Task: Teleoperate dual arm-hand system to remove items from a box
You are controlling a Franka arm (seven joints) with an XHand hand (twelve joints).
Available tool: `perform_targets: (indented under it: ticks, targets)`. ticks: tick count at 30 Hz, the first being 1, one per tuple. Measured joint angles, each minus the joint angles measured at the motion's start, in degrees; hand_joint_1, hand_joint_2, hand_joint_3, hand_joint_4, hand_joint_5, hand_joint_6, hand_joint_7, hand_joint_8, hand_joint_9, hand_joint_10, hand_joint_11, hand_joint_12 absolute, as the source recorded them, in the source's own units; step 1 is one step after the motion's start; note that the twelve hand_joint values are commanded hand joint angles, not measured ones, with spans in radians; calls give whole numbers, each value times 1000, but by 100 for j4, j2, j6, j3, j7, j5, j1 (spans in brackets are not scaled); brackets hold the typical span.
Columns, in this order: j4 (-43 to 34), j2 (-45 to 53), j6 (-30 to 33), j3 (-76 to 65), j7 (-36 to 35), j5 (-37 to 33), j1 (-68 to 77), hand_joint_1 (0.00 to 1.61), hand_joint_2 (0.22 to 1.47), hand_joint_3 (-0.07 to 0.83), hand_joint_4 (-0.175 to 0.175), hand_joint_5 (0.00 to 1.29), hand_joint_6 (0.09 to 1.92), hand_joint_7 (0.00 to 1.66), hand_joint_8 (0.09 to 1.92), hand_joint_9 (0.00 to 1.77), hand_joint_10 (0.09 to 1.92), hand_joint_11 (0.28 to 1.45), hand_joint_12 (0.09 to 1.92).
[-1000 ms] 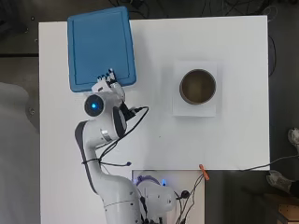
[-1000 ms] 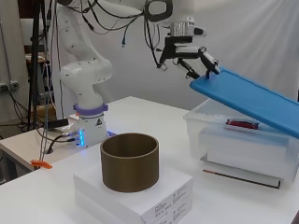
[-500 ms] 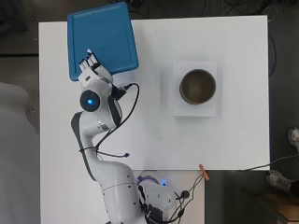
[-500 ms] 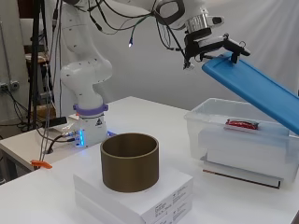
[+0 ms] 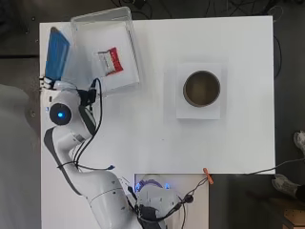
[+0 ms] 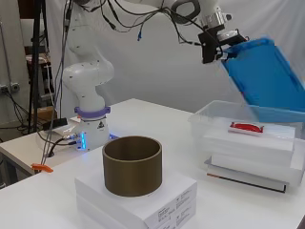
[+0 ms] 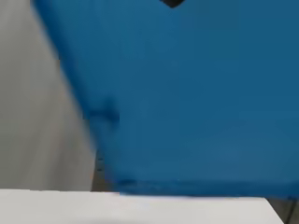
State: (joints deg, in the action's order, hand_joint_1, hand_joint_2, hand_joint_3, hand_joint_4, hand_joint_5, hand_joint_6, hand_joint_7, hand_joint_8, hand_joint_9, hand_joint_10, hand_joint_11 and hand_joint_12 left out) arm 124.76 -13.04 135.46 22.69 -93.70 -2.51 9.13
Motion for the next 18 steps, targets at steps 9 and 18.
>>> perform_targets:
  ticks: [9, 18]
  targets:
    - [1215, -1903, -508, -42, -2064, -1244, 969, 1201, 1247, 0, -86, 617, 1592, 826, 1224, 918, 875, 854, 87]
    - [2546, -5092, -1803, -650, -1112, -1334, 1854, 1241, 1251, 0, -132, 608, 1436, 788, 1387, 818, 1278, 637, 676]
